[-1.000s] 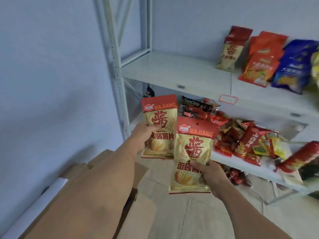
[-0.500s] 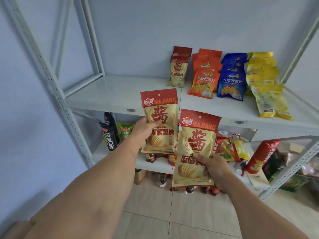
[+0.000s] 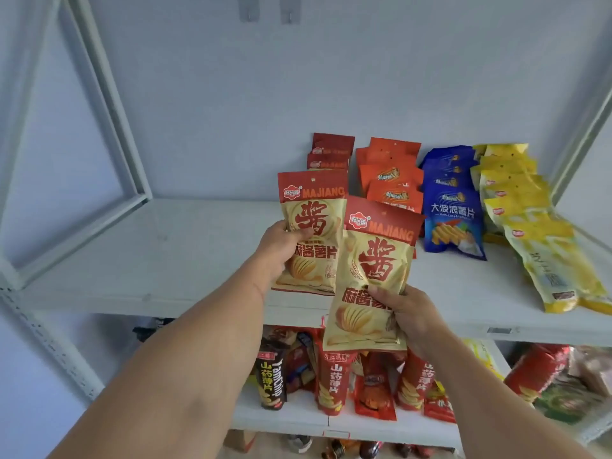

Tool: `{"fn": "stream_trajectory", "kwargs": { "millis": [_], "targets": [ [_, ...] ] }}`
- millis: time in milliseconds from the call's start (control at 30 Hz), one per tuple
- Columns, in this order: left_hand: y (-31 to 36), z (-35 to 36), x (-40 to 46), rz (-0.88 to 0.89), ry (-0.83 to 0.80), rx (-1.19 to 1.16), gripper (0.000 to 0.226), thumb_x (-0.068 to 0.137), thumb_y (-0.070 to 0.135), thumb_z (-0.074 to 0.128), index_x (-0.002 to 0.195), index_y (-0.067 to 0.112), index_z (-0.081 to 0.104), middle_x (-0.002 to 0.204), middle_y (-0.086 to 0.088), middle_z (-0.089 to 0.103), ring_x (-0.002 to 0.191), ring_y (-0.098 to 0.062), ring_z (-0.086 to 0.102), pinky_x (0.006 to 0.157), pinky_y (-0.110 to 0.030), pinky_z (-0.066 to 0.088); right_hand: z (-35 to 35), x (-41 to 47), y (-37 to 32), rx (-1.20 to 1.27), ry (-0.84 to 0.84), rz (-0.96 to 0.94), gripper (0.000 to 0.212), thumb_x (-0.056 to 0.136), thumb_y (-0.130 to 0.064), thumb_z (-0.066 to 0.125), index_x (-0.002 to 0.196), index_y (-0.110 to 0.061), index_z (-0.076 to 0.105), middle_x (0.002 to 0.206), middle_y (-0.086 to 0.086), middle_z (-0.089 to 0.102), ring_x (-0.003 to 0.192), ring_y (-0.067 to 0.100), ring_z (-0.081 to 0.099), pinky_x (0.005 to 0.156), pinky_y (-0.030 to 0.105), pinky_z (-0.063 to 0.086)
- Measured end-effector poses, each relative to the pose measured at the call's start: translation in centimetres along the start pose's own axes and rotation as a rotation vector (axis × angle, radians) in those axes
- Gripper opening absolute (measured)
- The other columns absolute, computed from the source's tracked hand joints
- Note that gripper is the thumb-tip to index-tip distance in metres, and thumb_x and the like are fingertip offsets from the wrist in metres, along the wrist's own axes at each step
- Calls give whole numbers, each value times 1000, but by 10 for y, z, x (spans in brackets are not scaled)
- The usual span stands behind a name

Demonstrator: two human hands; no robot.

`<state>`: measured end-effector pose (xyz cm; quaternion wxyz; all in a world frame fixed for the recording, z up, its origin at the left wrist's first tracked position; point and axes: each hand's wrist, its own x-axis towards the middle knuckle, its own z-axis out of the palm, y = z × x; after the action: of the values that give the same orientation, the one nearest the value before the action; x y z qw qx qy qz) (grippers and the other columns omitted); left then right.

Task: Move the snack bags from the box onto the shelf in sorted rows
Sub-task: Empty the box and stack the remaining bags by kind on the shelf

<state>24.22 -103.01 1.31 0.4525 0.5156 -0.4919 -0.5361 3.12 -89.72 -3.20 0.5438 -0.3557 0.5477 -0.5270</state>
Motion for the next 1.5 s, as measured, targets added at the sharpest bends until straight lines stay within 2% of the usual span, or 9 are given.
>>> {"fn": "stream_trajectory", "kwargs": {
  "millis": [233,467,600,733,833,1033,1200,1367,1500],
  "targets": [
    [7,23,107,-8,-23,10,26,92,24,72,116,17,64,104,-2,75,91,-20,71,63,-32,51,-1,92,-20,29,13,-16,27,88,-15,73,111,-2,67,100,16,77,89,36,75,81,50,60],
    [0,42,195,2,28,44,19,94,28,70,109,21,62,106,-2,74,94,-23,71,74,-38,57,-4,179,-35,68,-23,-13,36,84,-12,76,117,-4,65,105,17,76,95,38,74,90,58,56],
    [-6,48,236,2,17,31,30,93,28,71,118,17,60,109,-4,74,94,-22,71,69,-36,56,-2,218,-42,54,3,-3,32,83,-12,78,113,-9,67,102,16,76,93,38,74,89,59,56],
    [-17,54,274,52,61,151,31,93,39,68,115,20,58,109,0,73,96,-22,71,86,-47,59,1,244,-50,43,31,-2,30,83,-13,78,110,-9,68,98,13,78,89,35,75,88,56,57],
    [-27,53,300,86,102,252,30,92,44,65,114,24,59,106,4,73,97,-22,70,91,-50,57,3,258,-52,47,58,18,31,82,-15,79,110,-7,68,98,13,78,90,35,75,89,56,57],
    [-37,51,327,138,103,337,29,94,42,63,116,23,58,110,4,71,101,-21,68,93,-46,55,2,277,-48,94,107,39,38,80,-16,80,114,-6,67,102,14,77,93,37,74,91,58,55],
    [-38,56,343,202,55,374,29,96,38,64,118,19,57,109,5,69,95,-17,63,82,-32,49,4,282,-45,68,155,42,35,81,-16,79,111,-5,66,98,13,77,90,36,75,89,57,57],
    [-39,60,345,199,14,357,30,92,39,68,114,22,58,102,10,68,96,-16,67,85,-37,56,11,287,-42,76,151,18,35,80,-16,79,111,-5,67,101,15,77,93,37,74,89,58,56],
    [-38,52,339,141,7,263,40,88,44,72,116,22,55,107,6,70,98,-19,70,85,-41,59,18,291,-36,77,138,23,38,77,-17,80,112,-5,69,103,17,76,95,39,73,91,59,55]
  ]
}}
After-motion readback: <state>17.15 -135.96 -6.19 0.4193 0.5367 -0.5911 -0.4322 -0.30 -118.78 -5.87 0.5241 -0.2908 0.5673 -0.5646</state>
